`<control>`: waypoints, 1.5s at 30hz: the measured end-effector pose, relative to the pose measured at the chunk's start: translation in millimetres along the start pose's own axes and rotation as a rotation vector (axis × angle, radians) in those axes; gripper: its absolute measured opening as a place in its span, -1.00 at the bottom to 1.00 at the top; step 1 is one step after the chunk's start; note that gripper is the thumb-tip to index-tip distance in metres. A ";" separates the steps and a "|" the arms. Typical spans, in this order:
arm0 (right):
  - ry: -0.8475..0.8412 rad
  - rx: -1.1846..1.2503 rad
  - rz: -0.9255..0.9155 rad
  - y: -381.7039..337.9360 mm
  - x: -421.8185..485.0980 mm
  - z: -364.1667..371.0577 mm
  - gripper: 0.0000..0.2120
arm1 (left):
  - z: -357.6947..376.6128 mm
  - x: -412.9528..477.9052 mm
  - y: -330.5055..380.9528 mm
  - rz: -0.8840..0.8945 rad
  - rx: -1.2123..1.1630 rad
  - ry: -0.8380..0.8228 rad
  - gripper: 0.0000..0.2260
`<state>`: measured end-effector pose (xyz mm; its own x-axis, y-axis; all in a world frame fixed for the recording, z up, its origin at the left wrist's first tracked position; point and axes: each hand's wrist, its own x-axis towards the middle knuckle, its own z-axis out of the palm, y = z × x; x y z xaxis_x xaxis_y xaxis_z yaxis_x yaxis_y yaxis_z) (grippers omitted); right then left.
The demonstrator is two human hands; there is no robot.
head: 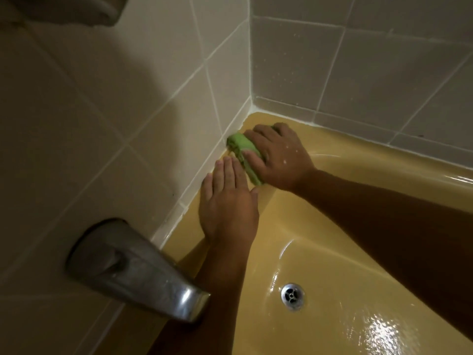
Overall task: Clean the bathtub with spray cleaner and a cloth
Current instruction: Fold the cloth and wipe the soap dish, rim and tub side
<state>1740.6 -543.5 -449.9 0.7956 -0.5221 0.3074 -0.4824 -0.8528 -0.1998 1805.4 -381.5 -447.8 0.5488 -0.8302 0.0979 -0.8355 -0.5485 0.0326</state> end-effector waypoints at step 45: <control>-0.162 0.086 0.137 -18.3 -1.7 7.3 -0.34 | -165.2 -93.5 14.9 0.030 -0.270 -0.023 -0.66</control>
<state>1750.7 -526.9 -453.6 0.7763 -0.6188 0.1200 -0.5628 -0.7662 -0.3102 1737.2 -295.6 -292.1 0.5213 -0.8495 0.0806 -0.8267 -0.4794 0.2945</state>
